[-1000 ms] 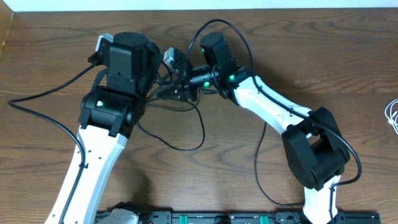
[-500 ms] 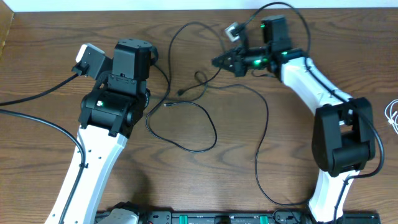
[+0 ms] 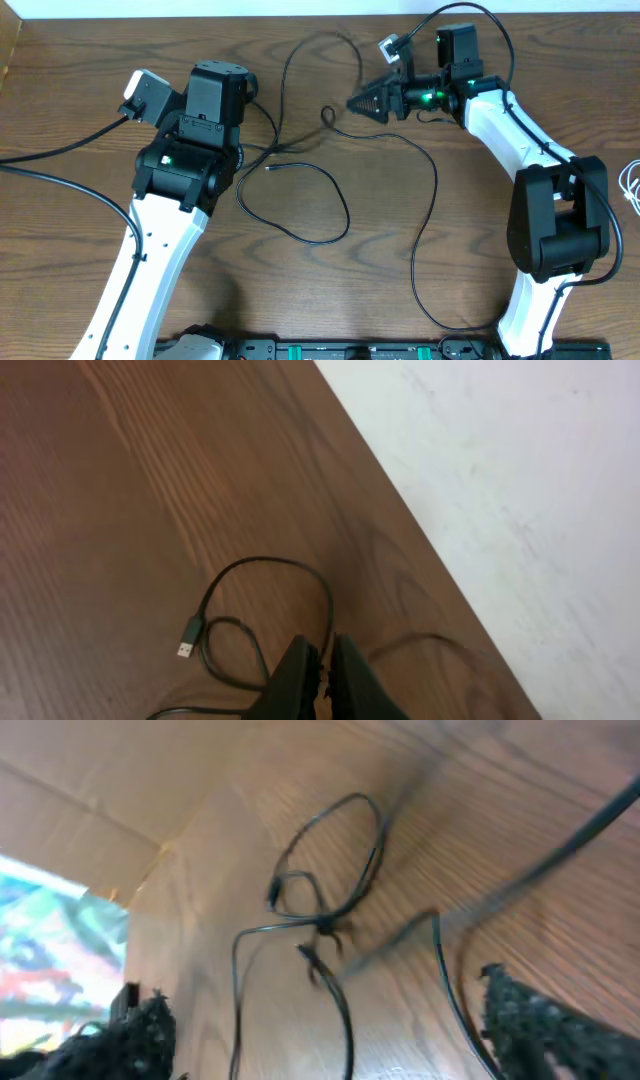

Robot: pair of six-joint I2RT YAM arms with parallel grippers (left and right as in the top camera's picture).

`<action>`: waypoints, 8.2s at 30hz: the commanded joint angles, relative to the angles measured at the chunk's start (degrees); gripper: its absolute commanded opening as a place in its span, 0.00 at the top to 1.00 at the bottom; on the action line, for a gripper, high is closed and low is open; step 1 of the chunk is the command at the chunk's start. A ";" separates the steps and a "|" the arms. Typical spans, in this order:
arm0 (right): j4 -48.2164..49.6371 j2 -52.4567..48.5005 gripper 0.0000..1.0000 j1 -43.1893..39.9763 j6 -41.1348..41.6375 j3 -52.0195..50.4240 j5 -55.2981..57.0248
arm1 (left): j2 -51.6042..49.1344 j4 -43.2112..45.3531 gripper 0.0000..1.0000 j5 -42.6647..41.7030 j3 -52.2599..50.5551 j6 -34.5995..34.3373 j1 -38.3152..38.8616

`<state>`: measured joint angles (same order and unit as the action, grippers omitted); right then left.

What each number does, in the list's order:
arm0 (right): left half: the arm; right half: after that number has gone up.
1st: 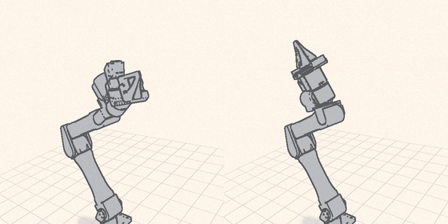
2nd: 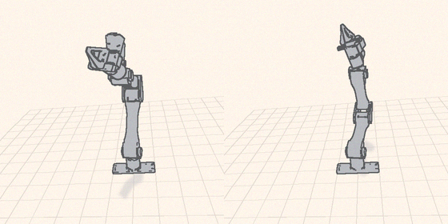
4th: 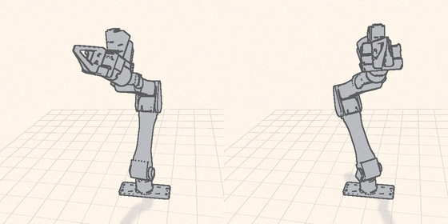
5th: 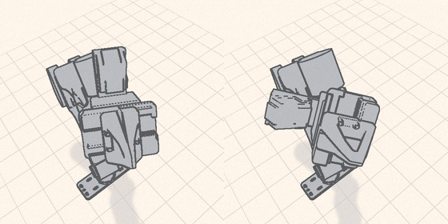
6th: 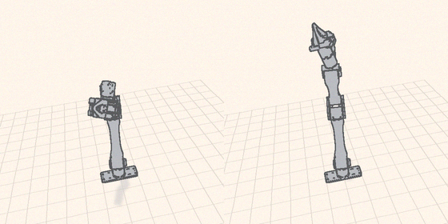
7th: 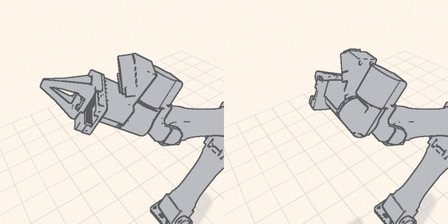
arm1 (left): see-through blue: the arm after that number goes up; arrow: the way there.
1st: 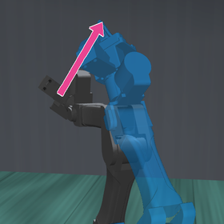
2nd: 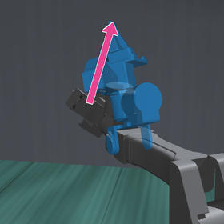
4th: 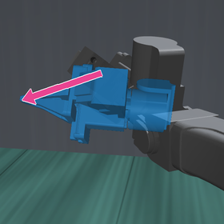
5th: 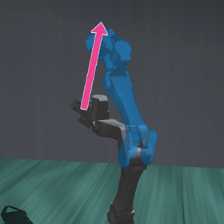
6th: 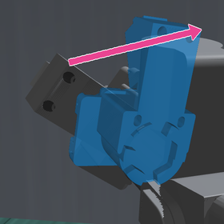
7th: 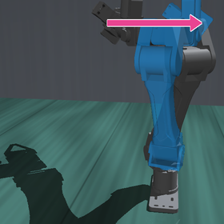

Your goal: Untangle cables

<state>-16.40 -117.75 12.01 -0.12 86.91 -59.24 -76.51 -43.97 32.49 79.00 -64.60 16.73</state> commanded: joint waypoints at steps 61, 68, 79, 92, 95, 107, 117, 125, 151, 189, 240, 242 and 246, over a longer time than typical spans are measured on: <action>-1.27 -2.95 0.30 24.06 55.45 0.24 53.29 | -12.44 -14.71 0.02 -3.56 0.68 0.48 0.02; 4.11 -8.55 0.48 24.33 57.55 0.24 46.80 | -12.44 -14.71 0.02 -3.56 0.68 0.48 0.02; -0.72 -8.46 0.99 19.93 54.03 0.26 39.41 | -12.44 -14.71 0.02 -3.56 0.68 0.48 0.02; -14.16 4.02 0.99 7.48 42.60 0.26 39.91 | -12.44 -14.71 0.02 -3.56 0.68 0.48 0.02; -15.54 8.46 0.99 6.60 42.21 0.26 42.51 | -12.44 -14.71 0.02 -3.56 0.68 0.48 0.02; -20.63 35.28 0.99 4.46 33.62 0.26 57.83 | -12.44 -14.71 0.02 -3.56 0.68 0.48 0.02; -27.61 45.77 0.99 -3.54 32.59 0.26 57.16 | -12.44 -14.71 0.02 -3.56 0.68 0.48 0.02; -31.06 46.88 0.99 -4.33 31.65 0.26 56.13 | -12.44 -14.71 0.02 -3.56 0.68 0.48 0.02; -37.16 43.10 0.99 -4.90 28.11 0.26 56.61 | -12.44 -12.02 0.00 -9.33 0.68 21.16 0.09; -36.59 43.10 0.99 -4.90 28.11 0.26 57.20 | -21.75 -1.73 0.02 -54.40 -0.98 99.93 9.73; -37.20 43.10 0.99 -4.85 28.15 0.26 57.18 | -35.67 7.21 0.92 -37.88 0.13 93.02 11.69; -37.20 43.10 0.99 -4.85 28.13 0.26 57.20 | -35.43 7.32 0.92 -32.13 0.70 90.18 11.67; -37.24 43.10 0.99 -4.85 28.13 0.26 57.18 | -33.00 10.86 0.92 -12.85 0.79 79.69 11.02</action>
<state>-53.56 -74.63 7.40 29.02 86.91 -2.76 -111.96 -35.00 0.84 78.46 25.19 28.56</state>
